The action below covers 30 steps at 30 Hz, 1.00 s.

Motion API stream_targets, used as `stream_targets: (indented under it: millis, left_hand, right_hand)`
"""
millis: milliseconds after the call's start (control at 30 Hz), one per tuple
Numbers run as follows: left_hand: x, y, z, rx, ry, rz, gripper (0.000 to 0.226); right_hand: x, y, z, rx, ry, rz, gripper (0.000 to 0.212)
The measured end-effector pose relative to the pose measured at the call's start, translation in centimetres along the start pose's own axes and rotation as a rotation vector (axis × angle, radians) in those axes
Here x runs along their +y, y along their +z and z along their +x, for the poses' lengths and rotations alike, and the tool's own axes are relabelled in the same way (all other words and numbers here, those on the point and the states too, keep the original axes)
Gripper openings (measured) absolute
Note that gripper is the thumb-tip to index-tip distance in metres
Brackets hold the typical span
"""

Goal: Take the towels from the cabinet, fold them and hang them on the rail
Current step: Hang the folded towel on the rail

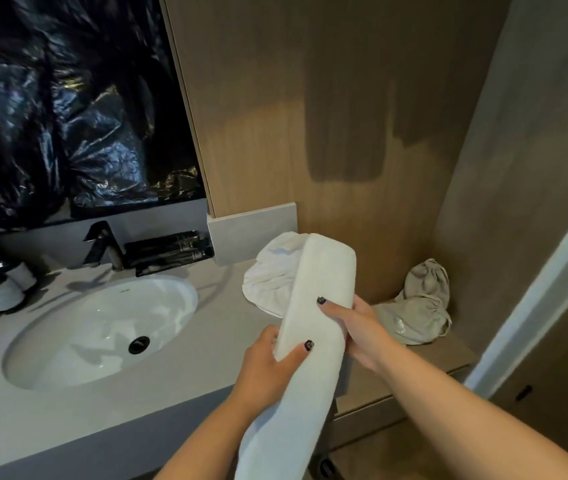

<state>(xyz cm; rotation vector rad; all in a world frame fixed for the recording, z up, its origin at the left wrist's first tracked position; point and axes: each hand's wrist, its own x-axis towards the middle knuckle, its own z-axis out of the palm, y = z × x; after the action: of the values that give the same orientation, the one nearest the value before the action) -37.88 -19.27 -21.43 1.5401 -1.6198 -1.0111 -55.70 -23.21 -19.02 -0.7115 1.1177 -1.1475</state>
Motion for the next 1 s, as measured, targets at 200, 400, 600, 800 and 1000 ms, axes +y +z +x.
stream_targets:
  millis: [200, 400, 600, 800, 1000]
  left_hand:
    - [2.4, -2.4, -3.9, -0.074, 0.119, -0.113, 0.039]
    - [6.4, -4.8, -7.6, -0.104, 0.266, -0.168, 0.054]
    - [11.8, -6.2, -9.0, -0.064, 0.374, -0.193, 0.059]
    - [20.2, -6.8, -9.7, 0.119, 0.438, -0.349, 0.053]
    - [29.7, -6.6, -9.8, 0.345, 0.569, -0.421, 0.056]
  right_hand:
    - [-4.4, 3.1, -5.5, -0.039, -0.205, -0.025, 0.048]
    - [-8.9, 6.0, -11.2, -0.019, -0.428, -0.217, 0.046]
    - [-14.8, 7.5, -16.9, -0.006, -0.638, -0.260, 0.027]
    - [-20.3, 7.9, -21.1, 0.026, -0.826, -0.289, 0.016]
    - [-25.7, 7.0, -23.0, 0.056, -0.937, -0.270, 0.017]
